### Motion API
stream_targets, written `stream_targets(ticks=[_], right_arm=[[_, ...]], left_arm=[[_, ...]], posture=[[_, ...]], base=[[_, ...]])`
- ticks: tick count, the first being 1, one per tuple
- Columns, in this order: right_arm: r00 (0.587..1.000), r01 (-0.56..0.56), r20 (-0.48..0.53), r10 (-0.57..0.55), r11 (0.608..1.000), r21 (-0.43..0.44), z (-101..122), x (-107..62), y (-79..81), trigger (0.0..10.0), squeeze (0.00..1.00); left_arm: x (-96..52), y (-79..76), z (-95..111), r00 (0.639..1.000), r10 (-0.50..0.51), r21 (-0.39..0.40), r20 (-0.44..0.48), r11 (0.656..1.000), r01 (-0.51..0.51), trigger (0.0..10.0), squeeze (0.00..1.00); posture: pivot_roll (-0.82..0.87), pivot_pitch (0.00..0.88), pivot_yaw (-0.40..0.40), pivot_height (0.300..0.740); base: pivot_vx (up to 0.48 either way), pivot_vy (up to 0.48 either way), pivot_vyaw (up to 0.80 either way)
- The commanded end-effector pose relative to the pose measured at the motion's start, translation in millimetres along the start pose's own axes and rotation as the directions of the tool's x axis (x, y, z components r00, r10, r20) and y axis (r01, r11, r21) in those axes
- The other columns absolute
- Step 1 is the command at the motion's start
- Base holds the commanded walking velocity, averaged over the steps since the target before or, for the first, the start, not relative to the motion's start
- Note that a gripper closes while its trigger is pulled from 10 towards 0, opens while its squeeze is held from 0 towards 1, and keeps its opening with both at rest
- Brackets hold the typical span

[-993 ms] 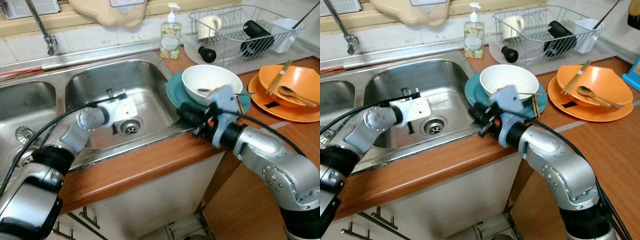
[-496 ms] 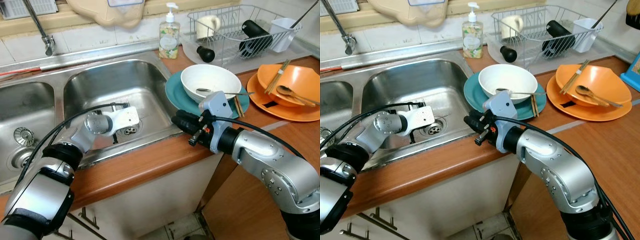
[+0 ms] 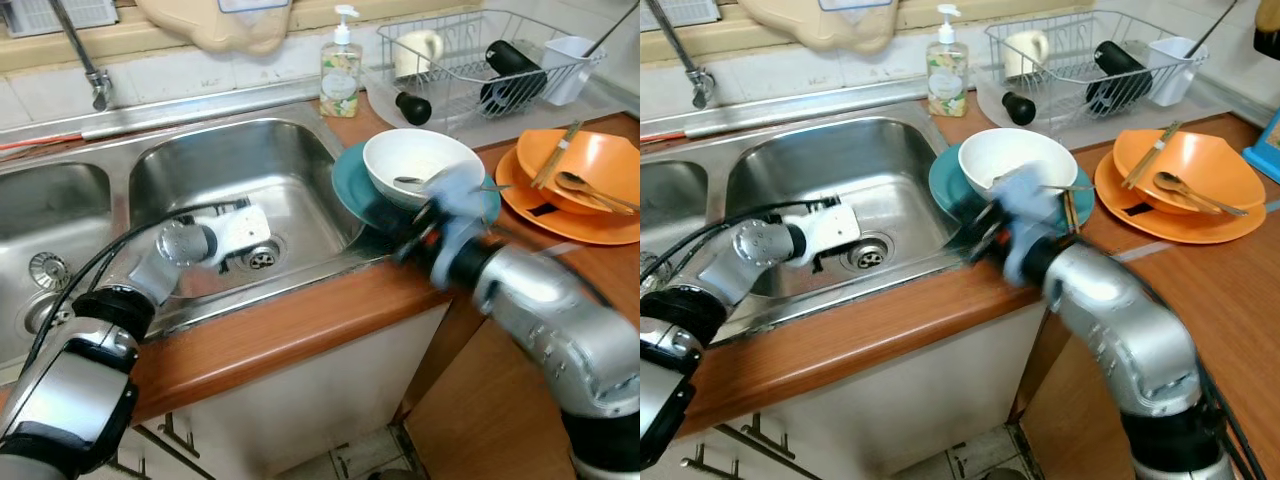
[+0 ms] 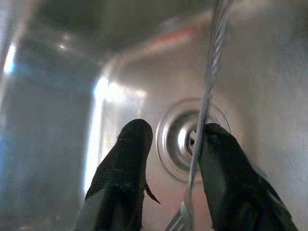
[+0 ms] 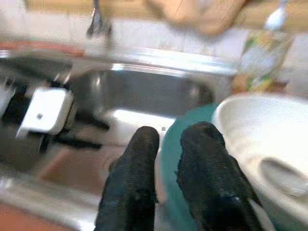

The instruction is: Kitchen organization

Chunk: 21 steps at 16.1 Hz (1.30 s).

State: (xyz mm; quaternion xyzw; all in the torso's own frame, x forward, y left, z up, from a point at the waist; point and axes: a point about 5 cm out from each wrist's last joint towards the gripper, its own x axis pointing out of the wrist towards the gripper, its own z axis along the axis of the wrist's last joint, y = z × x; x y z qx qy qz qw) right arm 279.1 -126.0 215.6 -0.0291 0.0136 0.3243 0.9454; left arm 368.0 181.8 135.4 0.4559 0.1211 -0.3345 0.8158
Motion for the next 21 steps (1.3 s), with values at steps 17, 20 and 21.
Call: stream_targets(ticks=[17, 20, 21], right_arm=[[0.949, 0.276, 0.132, -0.287, 0.956, 0.097, 11, -52.2, -95.5, 10.0, 0.01], [0.973, 0.201, 0.088, -0.215, 0.968, 0.151, -12, -44.9, -92.0, 2.4, 0.00], [0.972, 0.202, 0.084, -0.218, 0.966, 0.163, -15, -44.0, -92.6, 1.3, 0.00]], left_arm=[[-30.2, -2.1, 68, 0.840, 0.191, -0.412, 0.508, 0.910, 0.042, 10.0, 0.00], [-41.8, -23.4, 89, 0.786, 0.146, -0.438, 0.601, 0.882, 0.172, 10.0, 0.00], [-44.4, -26.8, 93, 0.777, 0.147, -0.451, 0.613, 0.872, 0.191, 10.0, 0.00]], posture=[[-0.16, 0.000, 0.036, 0.740], [-0.16, 0.000, 0.035, 0.740], [-0.16, 0.000, 0.034, 0.740]], base=[[0.000, 0.000, 0.00], [0.000, 0.000, 0.00], [0.000, 0.000, 0.00]])
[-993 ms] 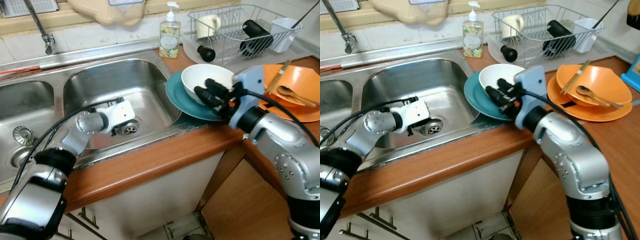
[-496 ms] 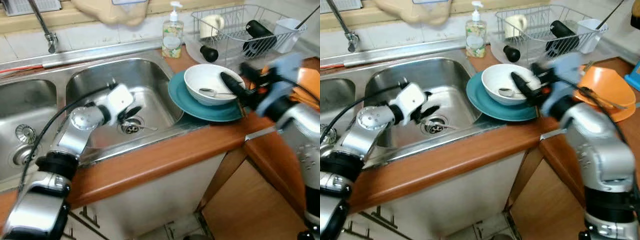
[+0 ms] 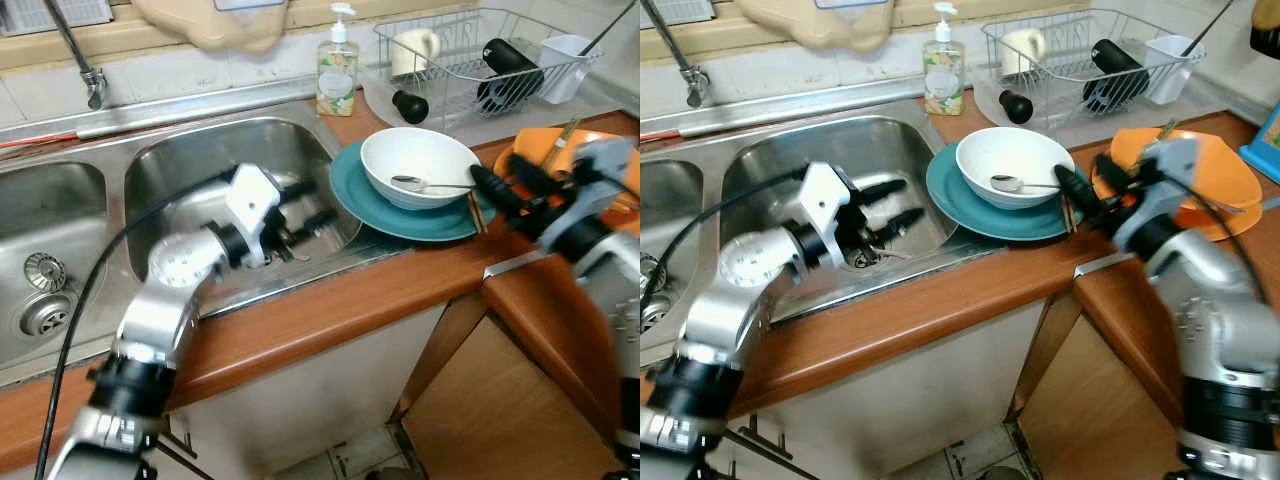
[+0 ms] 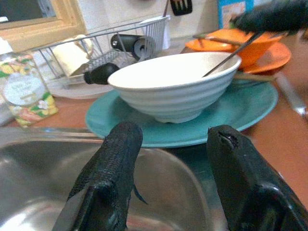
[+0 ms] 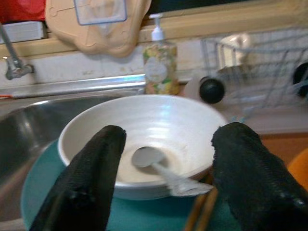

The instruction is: Kitchen organization

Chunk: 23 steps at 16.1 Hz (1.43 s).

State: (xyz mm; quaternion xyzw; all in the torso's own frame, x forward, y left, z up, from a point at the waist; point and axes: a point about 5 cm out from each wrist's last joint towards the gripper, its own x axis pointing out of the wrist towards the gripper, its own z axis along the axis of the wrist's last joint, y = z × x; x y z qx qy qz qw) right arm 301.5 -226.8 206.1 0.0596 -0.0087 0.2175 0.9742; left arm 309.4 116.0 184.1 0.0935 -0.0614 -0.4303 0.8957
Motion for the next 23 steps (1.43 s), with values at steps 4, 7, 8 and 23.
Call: stream_targets(ticks=[4, 7, 8, 23], right_arm=[[1.000, 0.010, 0.022, -0.011, 0.999, 0.050, -6, 1.8, -5.6, 0.0, 0.00], [1.000, 0.009, 0.028, -0.011, 0.997, 0.073, -7, 1.8, -7.9, 0.0, 0.00], [0.999, -0.003, 0.033, 0.000, 0.996, 0.095, -8, 2.2, -7.2, 0.0, 0.00], [0.983, -0.123, 0.144, 0.118, 0.992, 0.029, 27, 7.4, 19.8, 0.0, 0.00]], left_arm=[[-1.3, -18.3, 12, 0.998, -0.032, -0.043, 0.050, 0.998, 0.034, 10.0, 0.00], [-1.3, -24.8, 13, 0.998, -0.041, -0.062, 0.045, 0.997, 0.044, 10.0, 0.00], [-1.1, -26.8, 14, 0.998, -0.041, -0.071, 0.048, 0.996, 0.045, 10.0, 0.00], [9.6, -20.5, 29, 1.000, -0.009, 0.243, 0.018, 0.970, 0.004, 10.0, 0.00]], posture=[[-0.16, 0.000, 0.036, 0.740], [-0.16, 0.000, 0.037, 0.740], [-0.16, 0.000, 0.037, 0.740], [-0.15, 0.000, 0.042, 0.740]], base=[[0.000, 0.000, 0.00], [0.000, 0.000, 0.00], [0.000, 0.000, 0.00], [0.000, 0.000, 0.00]])
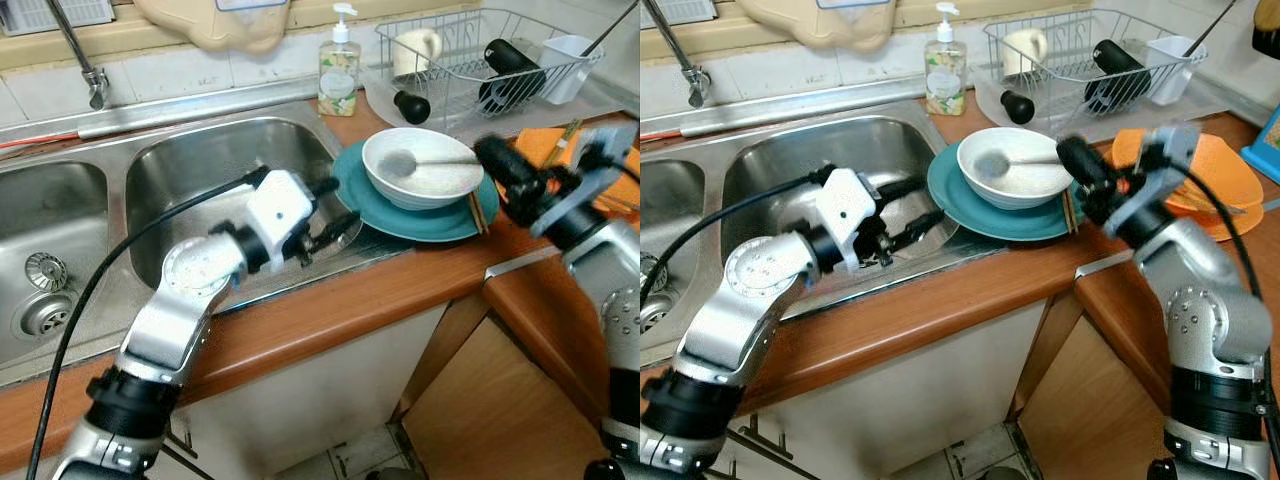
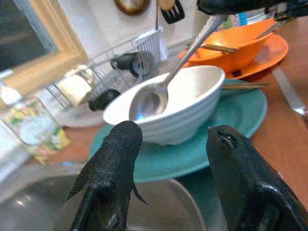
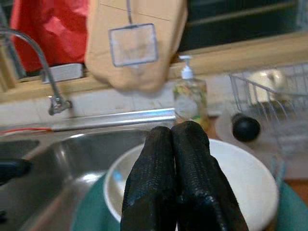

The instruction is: Kitchen organization

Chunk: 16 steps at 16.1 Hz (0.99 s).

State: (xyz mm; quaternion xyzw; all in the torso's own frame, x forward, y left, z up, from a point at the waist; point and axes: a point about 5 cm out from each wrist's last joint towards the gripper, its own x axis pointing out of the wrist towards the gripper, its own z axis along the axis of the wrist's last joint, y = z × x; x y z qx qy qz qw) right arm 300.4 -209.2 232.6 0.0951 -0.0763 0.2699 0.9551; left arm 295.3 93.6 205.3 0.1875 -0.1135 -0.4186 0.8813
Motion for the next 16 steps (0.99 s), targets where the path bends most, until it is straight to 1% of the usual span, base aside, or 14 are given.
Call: stream_targets(ticks=[1, 2, 3, 6, 7, 9, 11, 13, 14, 16], right_arm=[[1.000, -0.022, 0.003, 0.022, 1.000, -0.014, 5, 3.2, 6.2, 0.0, 0.00], [1.000, -0.025, 0.000, 0.025, 1.000, -0.014, 5, 3.8, 7.2, 0.0, 0.00], [0.999, -0.023, -0.024, 0.023, 0.999, -0.027, 2, 3.7, 7.4, 0.0, 0.00], [1.000, 0.025, -0.009, -0.025, 0.999, -0.022, 3, 5.4, 6.3, 0.0, 0.00], [0.999, 0.034, 0.001, -0.034, 0.999, -0.031, 6, 6.9, 6.8, 0.0, 0.00], [0.998, 0.043, 0.053, -0.041, 0.998, -0.043, 19, 11.8, 9.3, 0.0, 0.00], [0.995, 0.020, 0.094, -0.016, 0.999, -0.044, 32, 17.4, 15.0, 0.0, 0.00], [0.995, -0.018, 0.099, 0.023, 0.999, -0.047, 35, 23.4, 23.8, 0.0, 0.00], [0.996, -0.027, 0.082, 0.031, 0.998, -0.048, 30, 25.9, 25.7, 0.0, 0.00], [0.998, -0.018, 0.058, 0.021, 0.998, -0.055, 24, 25.8, 24.7, 0.0, 0.00]], left_arm=[[3.1, 2.0, 8, 1.000, 0.000, 0.057, 0.031, 0.998, -0.002, 10.0, 0.00], [3.9, 2.3, 9, 0.999, -0.001, 0.054, 0.036, 0.999, -0.001, 10.0, 0.00], [4.5, 2.6, 9, 0.999, -0.001, 0.065, 0.036, 0.998, -0.001, 10.0, 0.00], [8.1, 4.0, 11, 0.999, -0.003, 0.141, 0.032, 0.990, -0.002, 10.0, 0.00], [10.3, 4.9, 12, 0.999, 0.003, 0.176, 0.038, 0.984, -0.009, 10.0, 0.00], [14.9, 8.4, 20, 0.998, 0.017, 0.253, 0.062, 0.967, -0.032, 10.0, 0.00], [19.5, 13.3, 27, 0.996, 0.036, 0.305, 0.086, 0.950, -0.061, 10.0, 0.00], [24.5, 15.2, 31, 0.994, 0.038, 0.338, 0.101, 0.939, -0.070, 10.0, 0.00], [26.7, 13.4, 29, 0.995, 0.034, 0.343, 0.098, 0.937, -0.066, 10.0, 0.00], [27.5, 11.8, 27, 0.995, 0.037, 0.337, 0.096, 0.939, -0.067, 10.0, 0.00]], posture=[[-0.15, 0.000, 0.043, 0.740], [-0.15, 0.000, 0.043, 0.740], [-0.15, 0.000, 0.043, 0.740], [-0.15, 0.000, 0.043, 0.740], [-0.15, 0.000, 0.044, 0.740], [-0.15, 0.000, 0.044, 0.740], [-0.15, 0.000, 0.041, 0.740], [-0.15, 0.000, 0.034, 0.740], [-0.15, 0.000, 0.033, 0.740], [-0.15, 0.000, 0.029, 0.740]], base=[[0.000, 0.000, 0.00], [0.000, 0.000, 0.00], [0.000, 0.000, 0.00], [0.000, 0.000, 0.00], [0.000, 0.000, 0.00], [0.000, 0.000, 0.00], [0.000, 0.000, 0.00], [0.000, 0.000, 0.00], [0.000, 0.000, 0.00], [0.000, 0.000, 0.00]])
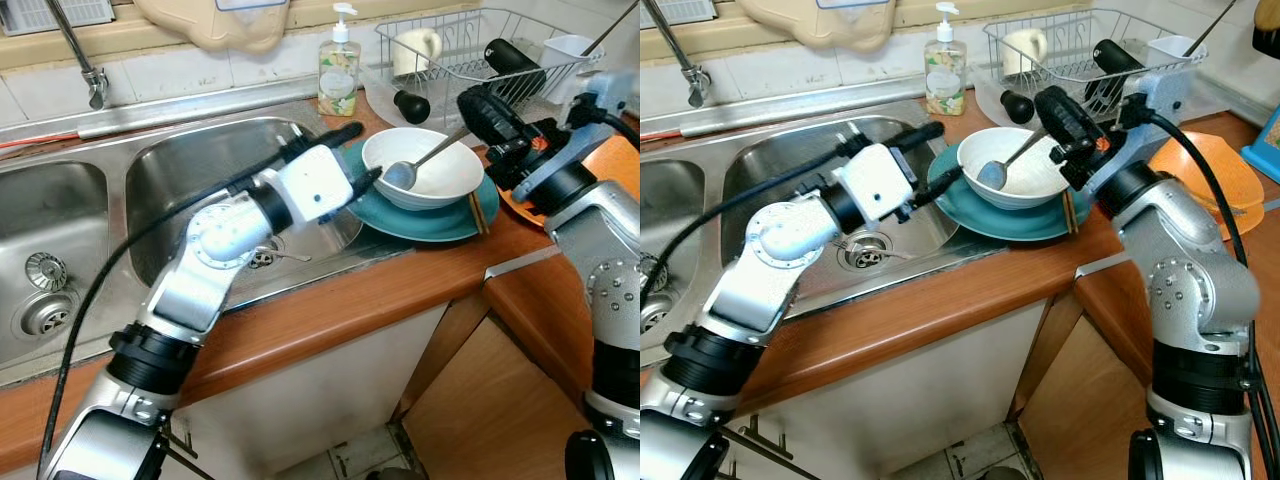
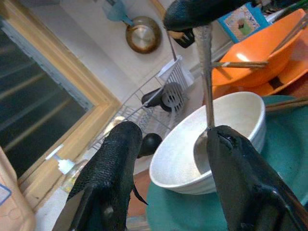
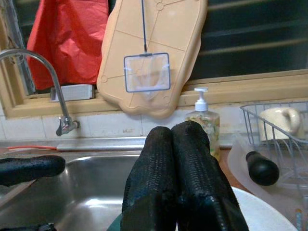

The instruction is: Kitchen organization

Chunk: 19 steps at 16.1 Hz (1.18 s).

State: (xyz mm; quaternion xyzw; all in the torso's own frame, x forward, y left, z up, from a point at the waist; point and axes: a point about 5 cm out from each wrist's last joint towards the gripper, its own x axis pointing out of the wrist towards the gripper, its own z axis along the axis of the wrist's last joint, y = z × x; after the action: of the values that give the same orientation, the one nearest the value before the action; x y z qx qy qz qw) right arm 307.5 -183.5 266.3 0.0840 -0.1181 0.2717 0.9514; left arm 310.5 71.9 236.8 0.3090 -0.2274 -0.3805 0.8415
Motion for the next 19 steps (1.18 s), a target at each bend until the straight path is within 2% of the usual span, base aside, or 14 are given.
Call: stream_targets(ticks=[1, 2, 3, 5, 8, 11, 13, 16, 19], right_arm=[[1.000, 0.001, -0.028, -0.002, 1.000, -0.013, -4, -0.7, 1.7, 0.0, 0.00], [1.000, 0.011, -0.028, -0.011, 1.000, -0.013, -5, -0.9, 1.1, 0.0, 0.00], [0.997, 0.079, 0.013, -0.079, 0.997, -0.011, -2, 1.1, -4.9, 0.0, 0.00], [0.992, 0.117, 0.059, -0.116, 0.993, -0.010, 5, 4.5, -9.3, 0.0, 0.00], [0.986, 0.124, 0.111, -0.122, 0.992, -0.012, 16, 9.1, -10.7, 0.0, 0.00], [0.967, 0.158, 0.200, -0.160, 0.987, 0.030, 29, 14.7, -12.3, 0.0, 0.00], [0.953, 0.144, 0.256, -0.158, 0.987, 0.074, 37, 19.4, -7.9, 0.0, 0.00], [0.944, 0.089, 0.304, -0.126, 0.987, 0.133, 42, 28.7, 4.7, 0.0, 0.00], [0.958, 0.024, 0.279, -0.072, 0.985, 0.172, 29, 38.6, 26.1, 0.0, 0.00]], left_arm=[[-0.6, -1.0, -1, 1.000, 0.004, 0.008, -0.008, 1.000, -0.003, 10.0, 0.00], [-0.8, -1.6, -2, 1.000, 0.004, 0.008, -0.010, 1.000, -0.004, 10.0, 0.00], [0.3, -2.2, -3, 1.000, 0.006, 0.006, -0.012, 1.000, -0.006, 10.0, 0.00], [2.5, -2.2, -2, 1.000, 0.013, -0.005, -0.006, 1.000, -0.013, 10.0, 0.00], [5.3, -3.1, -1, 1.000, 0.014, -0.008, -0.001, 1.000, -0.014, 10.0, 0.00], [7.1, 0.0, 1, 0.999, 0.035, -0.004, 0.006, 0.999, -0.035, 10.0, 0.00], [8.1, 6.6, 4, 0.997, 0.069, 0.000, 0.014, 0.998, -0.069, 10.0, 0.00], [10.1, 19.3, 9, 0.989, 0.139, -0.064, 0.040, 0.989, -0.137, 10.0, 0.00], [12.4, 22.9, 9, 0.989, 0.145, -0.113, 0.036, 0.984, -0.140, 10.0, 0.00]], posture=[[-0.15, 0.000, 0.029, 0.740], [-0.15, 0.000, 0.029, 0.740], [-0.15, 0.000, 0.029, 0.740], [-0.16, 0.000, 0.033, 0.740], [-0.16, 0.000, 0.034, 0.740], [-0.15, 0.000, 0.030, 0.740], [-0.15, 0.000, 0.029, 0.740], [-0.15, 0.000, 0.038, 0.740], [-0.15, 0.000, 0.041, 0.740]], base=[[0.000, 0.000, 0.00], [0.000, 0.000, 0.00], [0.000, 0.000, 0.00], [0.000, 0.000, 0.00], [0.000, 0.000, 0.00], [0.000, 0.000, 0.00], [0.000, 0.000, 0.00], [0.000, 0.000, 0.00], [0.000, 0.000, 0.00]])
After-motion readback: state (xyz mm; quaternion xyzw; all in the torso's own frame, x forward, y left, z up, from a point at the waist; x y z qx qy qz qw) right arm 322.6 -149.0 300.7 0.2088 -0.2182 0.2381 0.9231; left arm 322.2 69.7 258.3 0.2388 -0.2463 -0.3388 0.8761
